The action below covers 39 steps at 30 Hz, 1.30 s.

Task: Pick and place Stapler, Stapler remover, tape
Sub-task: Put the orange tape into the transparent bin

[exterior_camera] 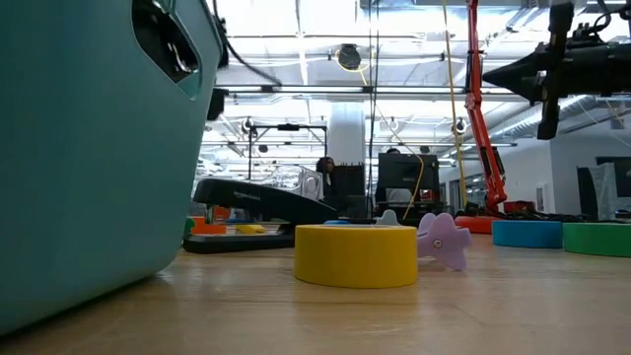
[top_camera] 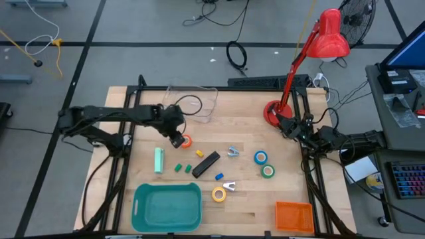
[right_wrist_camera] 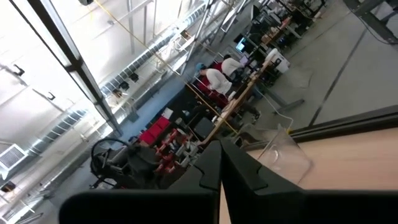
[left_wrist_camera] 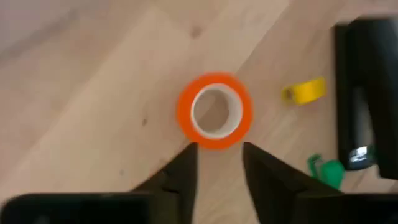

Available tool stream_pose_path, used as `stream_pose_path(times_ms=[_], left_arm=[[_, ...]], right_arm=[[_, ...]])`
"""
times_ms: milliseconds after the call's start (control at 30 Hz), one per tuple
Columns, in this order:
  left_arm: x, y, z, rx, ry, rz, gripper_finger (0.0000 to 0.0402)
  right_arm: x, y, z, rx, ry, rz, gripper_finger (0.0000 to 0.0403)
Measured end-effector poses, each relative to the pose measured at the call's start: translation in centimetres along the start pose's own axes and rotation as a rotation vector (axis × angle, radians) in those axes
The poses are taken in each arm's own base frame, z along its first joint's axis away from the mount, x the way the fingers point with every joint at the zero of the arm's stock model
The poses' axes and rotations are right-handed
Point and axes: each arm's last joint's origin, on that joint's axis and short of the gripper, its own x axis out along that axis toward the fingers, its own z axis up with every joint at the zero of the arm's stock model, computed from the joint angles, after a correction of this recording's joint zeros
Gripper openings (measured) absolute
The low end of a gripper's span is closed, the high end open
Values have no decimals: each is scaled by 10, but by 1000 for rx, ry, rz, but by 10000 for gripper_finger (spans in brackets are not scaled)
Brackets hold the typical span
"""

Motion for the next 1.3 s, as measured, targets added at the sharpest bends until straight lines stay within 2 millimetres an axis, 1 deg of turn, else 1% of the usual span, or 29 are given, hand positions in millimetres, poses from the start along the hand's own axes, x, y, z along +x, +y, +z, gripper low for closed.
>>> stream_pose_path(times_ms=[100, 167, 267, 367, 567, 733, 833, 933, 1000, 1033, 1100, 1167, 1300], left_arm=[[12, 2, 4, 28, 15, 46, 199], [22, 2, 7, 39, 23, 55, 220], [32, 3, 9, 46, 23, 97, 234], [42, 5, 11, 58, 35, 131, 235], [56, 7, 13, 92, 50, 158, 215], [66, 8, 11, 90, 94, 161, 185], [69, 9, 11, 88, 103, 179, 152], [69, 10, 10, 86, 104, 194, 98], [62, 9, 11, 87, 112, 188, 52], [57, 7, 12, 90, 110, 177, 36], [41, -1, 18, 101, 76, 143, 35], [20, -11, 28, 129, 6, 99, 35], [-35, -32, 53, 176, -210, 55, 35]], right_arm=[[0, 0, 0, 0, -15, -17, 0], [0, -1, 1, 0, -31, -37, 0], [0, -1, 1, 1, -32, -38, 0], [0, -1, 1, 1, -31, -36, 0], [0, -1, 1, 22, -31, -36, 0], [0, -1, 1, 20, -30, -37, 0], [0, -1, 0, 15, -28, -39, 0], [0, -1, 0, 11, -24, -42, 0], [1, -2, -1, 7, -18, -47, 0], [1, -2, -1, 8, -17, -48, 0], [1, -2, -2, 2, -11, -52, 0], [2, -3, -3, -5, -5, -58, 0], [3, -4, -6, -22, 12, -73, 0]])
